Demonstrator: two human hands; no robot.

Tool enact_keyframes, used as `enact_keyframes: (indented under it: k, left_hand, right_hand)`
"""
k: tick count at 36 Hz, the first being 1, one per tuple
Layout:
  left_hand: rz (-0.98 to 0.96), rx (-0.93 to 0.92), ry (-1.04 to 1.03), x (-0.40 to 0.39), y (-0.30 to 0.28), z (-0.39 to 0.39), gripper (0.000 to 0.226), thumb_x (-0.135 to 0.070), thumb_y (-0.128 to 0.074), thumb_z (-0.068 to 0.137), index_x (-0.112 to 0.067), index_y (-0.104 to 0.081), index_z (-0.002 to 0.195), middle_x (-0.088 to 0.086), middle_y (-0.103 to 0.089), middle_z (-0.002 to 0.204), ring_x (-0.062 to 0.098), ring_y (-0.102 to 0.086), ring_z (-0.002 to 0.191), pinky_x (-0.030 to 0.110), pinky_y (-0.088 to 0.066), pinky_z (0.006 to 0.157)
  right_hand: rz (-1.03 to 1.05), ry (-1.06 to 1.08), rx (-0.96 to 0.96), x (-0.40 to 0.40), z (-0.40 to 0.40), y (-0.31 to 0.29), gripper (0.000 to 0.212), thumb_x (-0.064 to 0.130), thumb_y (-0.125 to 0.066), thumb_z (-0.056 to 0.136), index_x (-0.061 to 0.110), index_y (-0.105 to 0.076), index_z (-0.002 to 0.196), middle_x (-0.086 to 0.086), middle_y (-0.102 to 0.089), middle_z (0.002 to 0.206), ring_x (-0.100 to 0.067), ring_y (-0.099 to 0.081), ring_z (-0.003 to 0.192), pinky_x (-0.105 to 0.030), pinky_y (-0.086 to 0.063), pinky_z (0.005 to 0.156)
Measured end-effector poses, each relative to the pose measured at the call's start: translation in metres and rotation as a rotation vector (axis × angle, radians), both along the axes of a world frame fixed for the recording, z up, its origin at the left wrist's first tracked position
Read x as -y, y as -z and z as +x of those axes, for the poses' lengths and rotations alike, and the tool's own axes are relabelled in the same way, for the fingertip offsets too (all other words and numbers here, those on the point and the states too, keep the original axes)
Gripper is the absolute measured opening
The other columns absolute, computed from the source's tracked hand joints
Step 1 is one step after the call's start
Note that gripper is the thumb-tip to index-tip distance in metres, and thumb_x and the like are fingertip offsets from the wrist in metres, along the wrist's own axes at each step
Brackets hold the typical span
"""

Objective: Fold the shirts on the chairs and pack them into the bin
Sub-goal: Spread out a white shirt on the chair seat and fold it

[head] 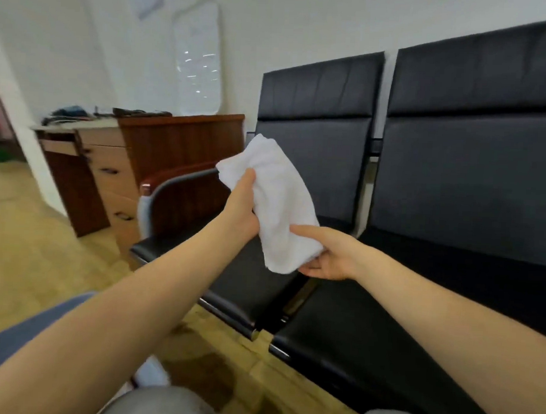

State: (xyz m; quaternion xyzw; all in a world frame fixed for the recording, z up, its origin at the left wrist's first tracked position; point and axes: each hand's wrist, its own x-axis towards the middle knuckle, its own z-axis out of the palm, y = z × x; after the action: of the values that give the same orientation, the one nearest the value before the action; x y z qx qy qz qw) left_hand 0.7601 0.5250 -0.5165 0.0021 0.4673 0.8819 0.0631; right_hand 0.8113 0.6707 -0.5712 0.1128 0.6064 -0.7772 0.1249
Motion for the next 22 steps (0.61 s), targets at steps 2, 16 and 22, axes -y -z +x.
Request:
enact_keyframes:
  k: [2,16,22]
  left_hand:
    - [0.004,-0.001,-0.066,0.030,-0.006,0.004,0.033,-0.038,-0.053,0.098,-0.021,-0.052,0.126,0.008,-0.057,0.133,0.029,-0.053,0.121,0.044,-0.042,0.090]
    - [0.040,-0.066,-0.323,0.245,0.012,0.038,0.056,-0.047,-0.061,0.088,-0.017,-0.050,0.135,0.012,-0.065,0.125,0.029,-0.067,0.107,0.045,-0.058,0.074]
    - [-0.169,0.073,-0.231,0.315,0.052,0.053,0.062,-0.069,-0.043,0.088,-0.018,-0.066,0.115,0.007,-0.071,0.111,0.023,-0.071,0.089,0.035,-0.059,0.067]
  right_hand:
    - [-0.110,-0.040,-0.013,0.028,-0.015,0.001,0.053,0.015,-0.084,0.070,0.013,-0.062,0.118,-0.011,-0.071,0.111,-0.028,-0.068,0.101,-0.040,-0.056,0.081]
    - [-0.113,-0.021,-0.164,0.188,-0.068,0.000,0.076,0.029,-0.077,0.070,0.014,-0.048,0.139,-0.011,-0.058,0.129,-0.033,-0.058,0.109,-0.048,-0.049,0.097]
    - [0.201,-0.080,-0.126,0.234,-0.074,0.022,0.053,0.027,-0.067,0.086,0.010,-0.048,0.133,-0.011,-0.058,0.114,-0.031,-0.058,0.102,-0.041,-0.049,0.089]
